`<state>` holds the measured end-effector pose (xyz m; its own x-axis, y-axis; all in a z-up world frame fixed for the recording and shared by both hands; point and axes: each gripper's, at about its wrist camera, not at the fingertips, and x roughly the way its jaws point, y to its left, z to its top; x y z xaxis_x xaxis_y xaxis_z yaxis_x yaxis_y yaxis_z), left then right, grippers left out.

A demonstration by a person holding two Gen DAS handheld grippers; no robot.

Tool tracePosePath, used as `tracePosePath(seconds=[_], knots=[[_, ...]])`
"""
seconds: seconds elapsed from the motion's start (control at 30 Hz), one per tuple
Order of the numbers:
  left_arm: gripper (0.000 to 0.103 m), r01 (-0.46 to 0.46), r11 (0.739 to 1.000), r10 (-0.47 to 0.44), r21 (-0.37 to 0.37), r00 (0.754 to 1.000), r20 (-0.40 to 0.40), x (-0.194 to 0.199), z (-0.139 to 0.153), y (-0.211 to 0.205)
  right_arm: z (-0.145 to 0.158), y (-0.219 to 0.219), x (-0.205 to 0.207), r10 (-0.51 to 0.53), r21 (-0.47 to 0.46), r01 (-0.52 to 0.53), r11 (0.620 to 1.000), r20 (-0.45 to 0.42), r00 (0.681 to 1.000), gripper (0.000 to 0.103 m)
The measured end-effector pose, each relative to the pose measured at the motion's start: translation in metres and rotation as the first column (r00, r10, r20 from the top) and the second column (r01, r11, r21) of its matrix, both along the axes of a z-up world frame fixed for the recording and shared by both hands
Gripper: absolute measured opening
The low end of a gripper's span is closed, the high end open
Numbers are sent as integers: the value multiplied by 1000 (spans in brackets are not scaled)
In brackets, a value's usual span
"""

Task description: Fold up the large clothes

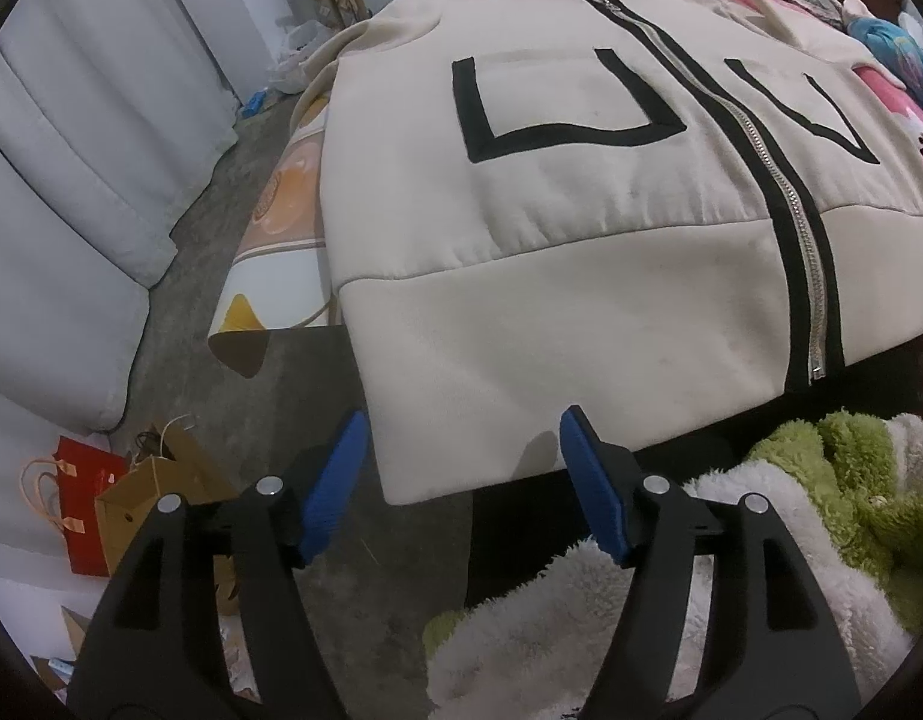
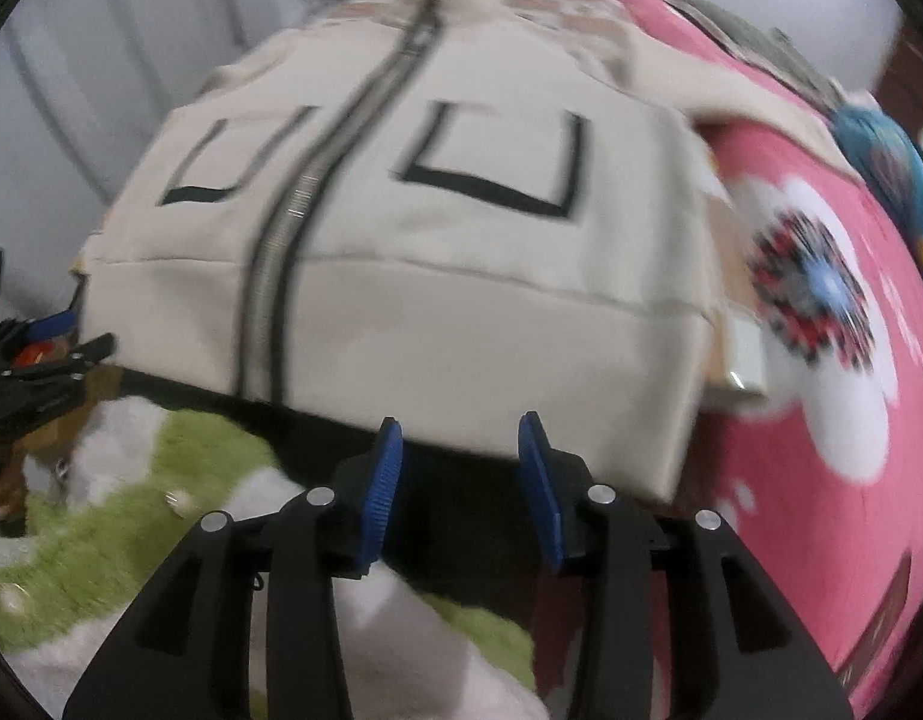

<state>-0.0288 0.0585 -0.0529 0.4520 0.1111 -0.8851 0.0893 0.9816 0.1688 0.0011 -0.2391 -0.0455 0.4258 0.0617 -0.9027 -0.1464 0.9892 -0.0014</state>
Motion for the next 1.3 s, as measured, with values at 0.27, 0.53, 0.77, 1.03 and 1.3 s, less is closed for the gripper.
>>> tracePosePath(seconds=[0.27, 0.53, 0.77, 1.03, 1.3], knots=[[64, -13, 1000, 13, -16, 1000, -24, 3, -6, 3, -2, 54, 29, 164, 25, -165, 986, 25, 986, 40], [64, -41, 999, 40, -19, 998, -50, 10, -10, 10, -12, 97, 41, 284, 57, -283, 957, -6, 959, 40], [64, -61, 997, 59, -37, 996, -64, 14, -12, 17, -15, 126, 54, 361, 79, -358, 930, -15, 933, 40], [64, -74, 996, 70, -58, 995, -69, 20, -11, 23, -17, 142, 66, 403, 100, -400, 911, -14, 915, 40], [64, -73, 996, 69, -48, 995, -73, 23, -10, 25, -22, 157, 72, 453, 128, -447, 885, -27, 891, 40]])
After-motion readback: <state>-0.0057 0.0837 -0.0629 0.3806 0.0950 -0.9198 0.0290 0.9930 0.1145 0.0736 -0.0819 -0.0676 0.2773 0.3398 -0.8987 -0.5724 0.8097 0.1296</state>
